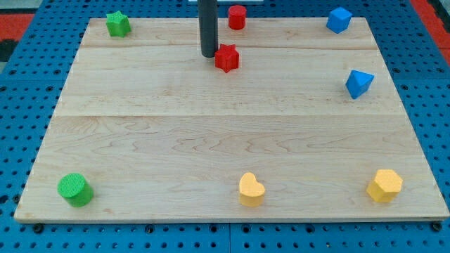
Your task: Move the red star below the red circle
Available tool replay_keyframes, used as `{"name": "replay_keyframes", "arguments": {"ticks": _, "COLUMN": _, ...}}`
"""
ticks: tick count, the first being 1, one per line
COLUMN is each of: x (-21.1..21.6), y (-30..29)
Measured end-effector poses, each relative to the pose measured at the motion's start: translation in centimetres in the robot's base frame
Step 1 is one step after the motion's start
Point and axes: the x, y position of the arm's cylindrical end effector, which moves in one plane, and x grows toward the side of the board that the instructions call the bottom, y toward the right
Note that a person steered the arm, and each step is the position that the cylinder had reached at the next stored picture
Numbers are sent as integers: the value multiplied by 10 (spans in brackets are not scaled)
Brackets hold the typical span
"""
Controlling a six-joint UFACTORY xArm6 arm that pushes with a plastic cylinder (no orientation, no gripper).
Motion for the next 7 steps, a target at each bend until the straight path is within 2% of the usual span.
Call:
{"name": "replay_keyframes", "arguments": {"ticks": 1, "x": 33, "y": -24}}
{"name": "replay_keyframes", "arguments": {"ticks": 2, "x": 64, "y": -21}}
{"name": "replay_keyframes", "arguments": {"ticks": 3, "x": 78, "y": -4}}
{"name": "replay_keyframes", "arguments": {"ticks": 5, "x": -26, "y": 32}}
{"name": "replay_keyframes", "arguments": {"ticks": 6, "x": -32, "y": 17}}
{"name": "replay_keyframes", "arguments": {"ticks": 7, "x": -2, "y": -4}}
